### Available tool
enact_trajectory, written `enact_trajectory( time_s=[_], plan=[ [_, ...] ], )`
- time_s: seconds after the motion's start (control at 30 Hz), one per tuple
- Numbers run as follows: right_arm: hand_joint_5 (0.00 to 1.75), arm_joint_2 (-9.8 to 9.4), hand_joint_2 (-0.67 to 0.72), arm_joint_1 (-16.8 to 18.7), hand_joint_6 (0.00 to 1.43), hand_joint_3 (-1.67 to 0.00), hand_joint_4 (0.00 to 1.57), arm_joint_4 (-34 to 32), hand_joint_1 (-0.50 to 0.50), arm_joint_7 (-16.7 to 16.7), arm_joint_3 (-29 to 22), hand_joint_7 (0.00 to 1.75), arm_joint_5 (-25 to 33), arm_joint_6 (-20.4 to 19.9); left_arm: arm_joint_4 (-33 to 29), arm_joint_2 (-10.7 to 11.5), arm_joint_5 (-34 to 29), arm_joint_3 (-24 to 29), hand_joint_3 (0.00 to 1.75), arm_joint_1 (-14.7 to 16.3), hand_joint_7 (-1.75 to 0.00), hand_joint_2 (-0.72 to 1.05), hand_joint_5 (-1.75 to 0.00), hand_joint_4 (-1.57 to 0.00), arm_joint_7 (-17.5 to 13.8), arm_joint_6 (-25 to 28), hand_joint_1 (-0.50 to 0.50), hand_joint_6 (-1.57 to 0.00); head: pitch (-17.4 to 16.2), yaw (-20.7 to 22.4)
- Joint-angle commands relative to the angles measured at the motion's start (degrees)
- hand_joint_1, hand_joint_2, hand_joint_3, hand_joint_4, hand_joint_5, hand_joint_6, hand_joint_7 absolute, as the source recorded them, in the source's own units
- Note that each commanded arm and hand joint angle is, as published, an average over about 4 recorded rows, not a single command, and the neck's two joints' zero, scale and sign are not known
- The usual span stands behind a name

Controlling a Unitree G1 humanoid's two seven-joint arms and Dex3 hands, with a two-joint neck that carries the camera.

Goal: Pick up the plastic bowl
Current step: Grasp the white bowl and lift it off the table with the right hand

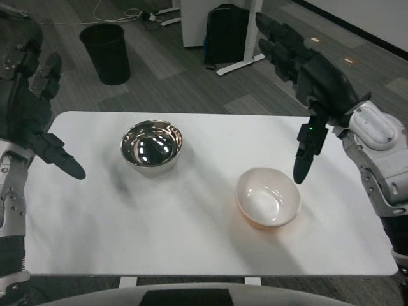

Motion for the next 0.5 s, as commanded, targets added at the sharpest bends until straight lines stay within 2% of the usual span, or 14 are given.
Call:
enact_trajectory(
  time_s=[0.03,0.1,0.23,0.37,0.5],
  plan=[
    [0.0,-1.85,0.53,1.3,0.0,0.0,0.0,-4.2,-0.46,1.1,-0.7,0.0,-2.6,4.5,3.1,0.2,-1.1,-1.8,0.09,-2.6,0.0,-0.72,0.0,0.0,-0.1,-2.0,-0.5,0.0,0.0,-4.6],
    [0.0,-2.57,0.53,1.5,0.0,0.0,0.0,-7.0,-0.46,2.1,-1.3,0.0,-4.8,7.9,5.0,0.5,-1.4,-2.9,0.09,-4.0,0.0,-0.72,0.0,0.0,-0.1,-2.8,-0.5,0.0,0.3,-7.1],
    [0.0,-3.05,0.52,1.8,0.0,0.0,0.0,-8.8,-0.46,4.4,-1.4,0.0,-6.8,12.1,7.6,0.7,-1.6,-3.9,0.09,-6.0,0.0,-0.72,0.0,0.0,-0.1,-3.1,-0.5,0.0,1.2,-10.3],
    [0.0,-4.07,0.47,2.8,0.0,0.0,0.0,-9.2,-0.46,5.9,-0.9,0.0,-6.7,14.1,10.0,0.9,-1.4,-4.5,0.09,-8.0,0.0,-0.72,0.0,0.0,-0.1,-3.3,-0.5,0.0,1.6,-12.7],
    [0.0,-4.2,0.44,3.4,0.0,0.0,0.0,-9.5,-0.46,6.9,0.3,0.0,-8.5,14.9,11.6,1.5,-1.3,-4.7,0.09,-9.7,0.0,-0.72,0.0,0.0,0.0,-3.4,-0.5,0.0,1.6,-13.8]
  ],
)
